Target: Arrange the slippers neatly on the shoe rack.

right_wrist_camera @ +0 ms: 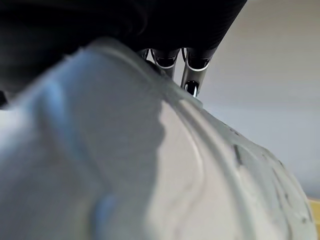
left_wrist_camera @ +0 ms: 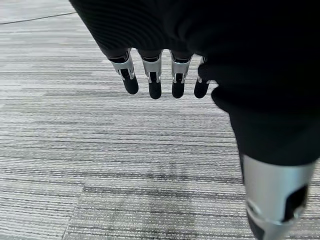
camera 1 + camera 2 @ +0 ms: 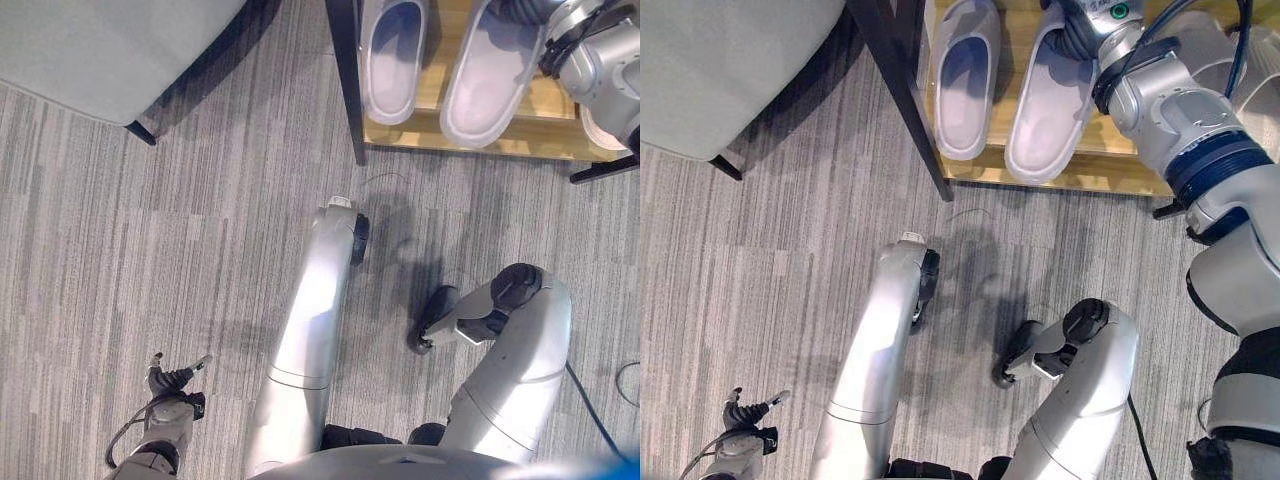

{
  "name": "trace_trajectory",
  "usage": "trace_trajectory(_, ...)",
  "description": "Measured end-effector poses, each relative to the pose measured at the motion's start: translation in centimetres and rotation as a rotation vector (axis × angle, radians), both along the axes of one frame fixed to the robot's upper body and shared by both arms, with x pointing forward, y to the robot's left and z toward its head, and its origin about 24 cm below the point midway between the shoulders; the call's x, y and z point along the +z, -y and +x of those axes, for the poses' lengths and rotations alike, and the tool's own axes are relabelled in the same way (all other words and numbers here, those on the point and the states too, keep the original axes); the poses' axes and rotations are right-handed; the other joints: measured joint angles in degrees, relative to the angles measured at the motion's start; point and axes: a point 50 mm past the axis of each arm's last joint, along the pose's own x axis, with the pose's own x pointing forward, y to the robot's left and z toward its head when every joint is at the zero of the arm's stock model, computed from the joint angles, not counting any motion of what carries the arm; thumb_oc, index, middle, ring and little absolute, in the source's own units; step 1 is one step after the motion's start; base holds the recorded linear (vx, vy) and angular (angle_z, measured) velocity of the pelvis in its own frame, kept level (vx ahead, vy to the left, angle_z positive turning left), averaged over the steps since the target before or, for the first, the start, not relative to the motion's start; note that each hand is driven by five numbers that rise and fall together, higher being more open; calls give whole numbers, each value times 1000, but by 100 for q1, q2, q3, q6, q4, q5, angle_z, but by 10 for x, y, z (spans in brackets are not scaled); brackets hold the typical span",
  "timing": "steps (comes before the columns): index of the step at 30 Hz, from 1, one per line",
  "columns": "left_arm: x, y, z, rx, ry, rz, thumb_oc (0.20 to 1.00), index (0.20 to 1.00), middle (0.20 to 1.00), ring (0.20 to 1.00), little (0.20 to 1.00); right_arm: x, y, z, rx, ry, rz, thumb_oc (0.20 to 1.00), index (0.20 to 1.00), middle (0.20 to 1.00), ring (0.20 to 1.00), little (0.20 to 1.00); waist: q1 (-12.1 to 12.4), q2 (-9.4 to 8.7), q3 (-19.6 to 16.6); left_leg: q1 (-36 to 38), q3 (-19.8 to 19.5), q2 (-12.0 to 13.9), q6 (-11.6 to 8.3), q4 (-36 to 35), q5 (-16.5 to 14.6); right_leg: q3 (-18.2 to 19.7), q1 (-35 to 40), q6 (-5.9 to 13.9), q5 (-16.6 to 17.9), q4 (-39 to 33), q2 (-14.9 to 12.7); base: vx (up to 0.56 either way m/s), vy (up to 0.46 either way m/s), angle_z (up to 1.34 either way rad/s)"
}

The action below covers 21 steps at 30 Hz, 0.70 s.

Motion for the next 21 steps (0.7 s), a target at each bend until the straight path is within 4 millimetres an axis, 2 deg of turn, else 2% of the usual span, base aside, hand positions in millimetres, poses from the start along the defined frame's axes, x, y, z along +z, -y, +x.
trace_trajectory(3,0,0,0,1,2,0,1000,1000,1000,1000,1000,-1,3,1,-10,-2,3,200,200,200,200,200,-15,0,1,25,42,1,12,21,-25,46,15,-3,-13,9,-2,33,26,-1)
trace_trajectory(4,0,-1,0,2,2,2,1000,1000,1000,1000,1000,-2,5,1,-22,-6,5,542,542,542,542,542,-9,0,1,40,53,4,12,21,-26,59,19,-1,-13,10,1,46,36,0)
trace_trajectory(5,1,-1,-1,3,1,3,1000,1000,1000,1000,1000,-2,6,1,-27,-7,6,1000,1000,1000,1000,1000,-10,0,1,45,58,4,11,22,-26,65,19,-1,-13,10,2,45,72,-1)
trace_trajectory(9,3,1,6,-24,25,5,1000,1000,1000,1000,1000,-11,32,9,-126,-50,133,1000,1000,1000,1000,1000,3,0,1,86,101,27,5,26,-35,125,24,11,-19,23,3,8,35,0)
trace_trajectory(11,2,4,6,-52,15,4,1000,1000,1000,1000,1000,-26,61,10,-219,-87,248,1000,1000,1000,1000,1000,-19,0,1,88,118,62,17,11,-44,129,18,13,-20,19,6,-34,-17,-1)
trace_trajectory(12,1,4,6,-61,13,-1,1000,1000,1000,1000,1000,-29,67,9,-237,-96,265,1000,1000,1000,1000,1000,-35,0,1,93,119,61,17,-3,-44,129,17,20,-23,15,5,-39,-15,2)
trace_trajectory(18,-2,4,0,-63,-18,-6,1000,1000,1000,1000,1000,-36,74,9,-226,-112,375,1000,1000,1000,1000,1000,-107,1,1,162,153,32,22,-89,-56,139,21,7,-43,-18,9,-13,13,0)
trace_trajectory(21,-3,4,-1,-66,-28,-17,1000,1000,1000,1000,1000,-39,68,9,-154,-105,467,1000,1000,1000,1000,1000,-132,1,1,181,166,45,26,18,-75,188,27,6,-49,88,18,0,0,0)
